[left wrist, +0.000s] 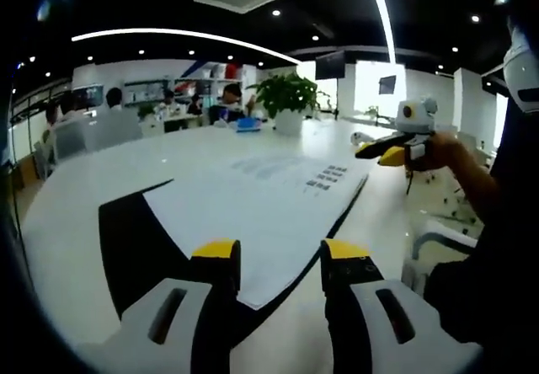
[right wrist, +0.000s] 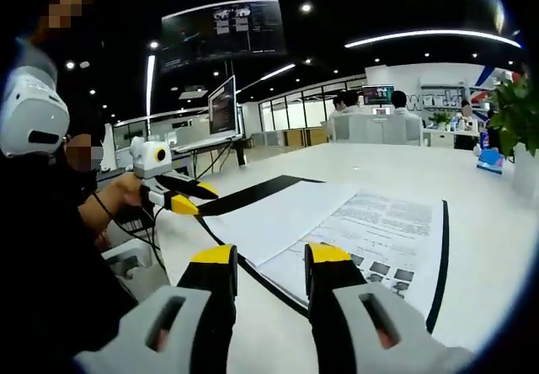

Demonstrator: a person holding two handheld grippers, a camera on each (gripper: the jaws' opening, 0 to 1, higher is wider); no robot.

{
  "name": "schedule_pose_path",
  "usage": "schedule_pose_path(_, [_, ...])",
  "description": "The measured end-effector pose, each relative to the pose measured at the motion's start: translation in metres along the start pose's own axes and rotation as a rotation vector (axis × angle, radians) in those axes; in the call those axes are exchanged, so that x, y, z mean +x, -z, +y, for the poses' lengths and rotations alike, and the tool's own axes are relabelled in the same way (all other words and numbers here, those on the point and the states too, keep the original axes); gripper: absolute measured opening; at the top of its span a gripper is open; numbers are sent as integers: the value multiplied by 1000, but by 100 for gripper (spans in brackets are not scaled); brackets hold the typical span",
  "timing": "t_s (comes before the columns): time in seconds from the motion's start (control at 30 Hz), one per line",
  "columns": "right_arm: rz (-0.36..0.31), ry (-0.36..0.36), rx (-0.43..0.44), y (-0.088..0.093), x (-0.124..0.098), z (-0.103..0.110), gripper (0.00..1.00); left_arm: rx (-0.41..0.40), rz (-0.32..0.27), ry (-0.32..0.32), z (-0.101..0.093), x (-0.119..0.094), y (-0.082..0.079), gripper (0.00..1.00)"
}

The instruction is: Flip through the bound document one page at a time

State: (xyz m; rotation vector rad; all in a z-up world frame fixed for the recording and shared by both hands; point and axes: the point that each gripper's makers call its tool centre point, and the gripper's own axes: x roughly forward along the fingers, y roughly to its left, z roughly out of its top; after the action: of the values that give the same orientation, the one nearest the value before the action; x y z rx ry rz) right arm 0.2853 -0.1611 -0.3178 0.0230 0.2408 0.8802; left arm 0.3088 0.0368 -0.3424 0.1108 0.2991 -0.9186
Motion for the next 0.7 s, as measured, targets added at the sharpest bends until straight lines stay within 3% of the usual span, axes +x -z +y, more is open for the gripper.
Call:
schedule_pose_path(0.13, [-6, 33, 8, 2, -10, -9, 32, -11, -4, -2, -1, -2, 0, 39])
schedule_pose_path(0.2, [1, 53, 12, 4, -16, -15, 32, 11, 25, -1, 1, -6, 4, 38])
schedule_pose_path(0.3, [13, 88, 10, 7, -27, -24, 32, 23, 37, -76, 23, -19, 4, 37])
schedule_pose_path(0.43, [20, 125, 15, 9, -38, -34, 32, -4, 16, -108, 36, -31, 2, 36])
schedule_pose_path(0.7, [25, 159, 31, 11, -42, -44, 32, -41, -23, -90, 27, -25, 3, 36])
